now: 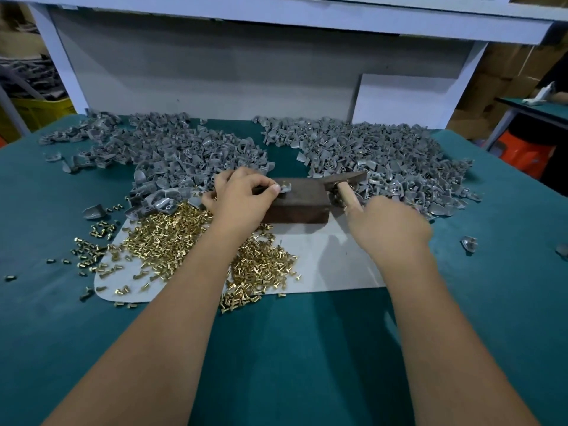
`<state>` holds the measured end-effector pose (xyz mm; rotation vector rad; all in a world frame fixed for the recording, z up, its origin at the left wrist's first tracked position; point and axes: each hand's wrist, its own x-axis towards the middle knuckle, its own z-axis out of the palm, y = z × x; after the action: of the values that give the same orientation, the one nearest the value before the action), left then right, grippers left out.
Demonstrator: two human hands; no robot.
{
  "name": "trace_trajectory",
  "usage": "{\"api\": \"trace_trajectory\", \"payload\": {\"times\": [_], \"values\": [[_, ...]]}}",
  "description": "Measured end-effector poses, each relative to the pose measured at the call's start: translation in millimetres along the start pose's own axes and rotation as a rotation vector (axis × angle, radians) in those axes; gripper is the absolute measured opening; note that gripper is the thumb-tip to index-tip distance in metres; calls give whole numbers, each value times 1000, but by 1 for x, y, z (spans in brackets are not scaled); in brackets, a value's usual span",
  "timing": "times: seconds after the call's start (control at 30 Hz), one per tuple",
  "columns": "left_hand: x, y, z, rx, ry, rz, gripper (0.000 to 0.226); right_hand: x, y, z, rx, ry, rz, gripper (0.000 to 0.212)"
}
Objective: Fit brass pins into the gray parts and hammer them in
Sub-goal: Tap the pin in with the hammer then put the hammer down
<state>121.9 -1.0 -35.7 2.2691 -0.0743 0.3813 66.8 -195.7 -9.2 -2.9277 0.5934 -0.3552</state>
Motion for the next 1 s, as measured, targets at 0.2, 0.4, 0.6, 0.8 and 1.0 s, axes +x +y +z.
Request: {"api": "trace_trajectory", "payload": {"times": [0.2,0.4,0.6,0.8,1.0], "values": [[-6,4,4,48,122,1,14,-17,8,-1,114,-46,-20,15],[-9,5,6,96,177,-10,8,-24,5,-19,247,232,-120,17],[-10,9,11,131,305,-3,12,-42,-5,-25,118,342,-286,20],[-8,6,14,139,288,6,11,-52,-9,-17,160,367,-244,31],[-7,7,14,130,258,-14,10,-52,-4,-18,79,239,-286,47]]}}
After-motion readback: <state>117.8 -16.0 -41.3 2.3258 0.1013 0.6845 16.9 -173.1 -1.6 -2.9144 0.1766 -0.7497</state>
